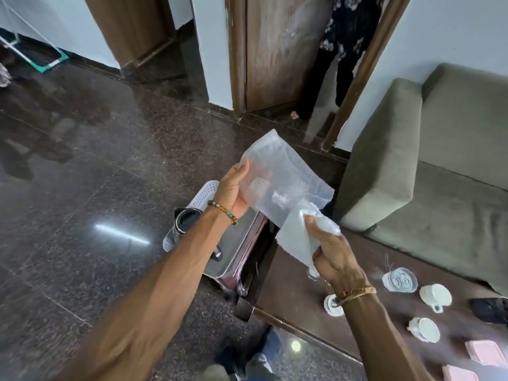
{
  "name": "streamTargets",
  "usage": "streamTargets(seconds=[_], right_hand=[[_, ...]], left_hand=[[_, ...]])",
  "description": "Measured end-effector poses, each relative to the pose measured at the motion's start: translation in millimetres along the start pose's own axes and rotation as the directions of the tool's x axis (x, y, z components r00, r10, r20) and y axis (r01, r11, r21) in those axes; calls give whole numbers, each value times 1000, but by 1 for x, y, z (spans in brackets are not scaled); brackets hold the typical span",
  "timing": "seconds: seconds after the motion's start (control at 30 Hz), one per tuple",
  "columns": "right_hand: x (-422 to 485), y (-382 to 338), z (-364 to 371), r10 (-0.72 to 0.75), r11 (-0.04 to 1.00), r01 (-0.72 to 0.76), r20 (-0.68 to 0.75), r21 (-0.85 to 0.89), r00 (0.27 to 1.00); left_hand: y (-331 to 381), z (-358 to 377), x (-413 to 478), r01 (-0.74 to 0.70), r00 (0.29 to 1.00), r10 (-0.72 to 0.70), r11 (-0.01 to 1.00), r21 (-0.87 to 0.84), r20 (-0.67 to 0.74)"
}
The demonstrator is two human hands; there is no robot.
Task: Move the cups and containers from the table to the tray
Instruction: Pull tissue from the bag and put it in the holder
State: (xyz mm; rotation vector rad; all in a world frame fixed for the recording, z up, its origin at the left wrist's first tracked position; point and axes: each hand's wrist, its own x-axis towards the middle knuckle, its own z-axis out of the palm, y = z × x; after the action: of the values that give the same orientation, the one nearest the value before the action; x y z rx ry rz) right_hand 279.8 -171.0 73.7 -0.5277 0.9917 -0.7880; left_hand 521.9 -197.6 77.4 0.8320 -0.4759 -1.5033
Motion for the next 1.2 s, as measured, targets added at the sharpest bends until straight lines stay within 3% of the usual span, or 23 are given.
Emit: streamTargets(seconds=[0.2,0.3,0.4,0.47,0.53,0.63,0.73,0.8,0.93,1.07,1.2], right_hand=[[56,-6,-5,201,975,-205,46,83,978],[76,-5,3,230,973,-231,46,16,972],[99,-4,14,156,986,-154,20,-66,988],[118,-1,21,94,983,-105,-78,-152,993],[135,5,28,1,963,-51,-186,-263,983],[163,27,40,-95,907,-13,-234,-421,968],[195,58,50,-119,826,-56,-271,-560,955],[217,84,56,-104,800,-109,-315,-590,943],[250,130,66,-52,773,-214,-397,-597,917],[276,165,68,-41,710,-298,-459,-639,887],[294,187,68,-44,625,-384,-521,-680,852]], left_hand=[[-2,-27,21,67,998,-70,985,-162,-11],[0,-42,26,75,995,-86,981,-181,-51],[7,-64,35,13,975,-7,1000,25,-221],[16,-84,41,41,913,77,959,280,-400],[23,-107,48,150,857,169,822,549,-487],[28,-148,62,280,854,189,618,735,-485],[31,-186,79,418,885,90,274,866,-456],[31,-214,92,476,877,5,123,871,-480],[18,-262,121,504,861,-84,8,864,-501],[2,-299,148,480,860,-101,-177,859,-501],[-13,-324,166,445,871,-114,-226,867,-477]])
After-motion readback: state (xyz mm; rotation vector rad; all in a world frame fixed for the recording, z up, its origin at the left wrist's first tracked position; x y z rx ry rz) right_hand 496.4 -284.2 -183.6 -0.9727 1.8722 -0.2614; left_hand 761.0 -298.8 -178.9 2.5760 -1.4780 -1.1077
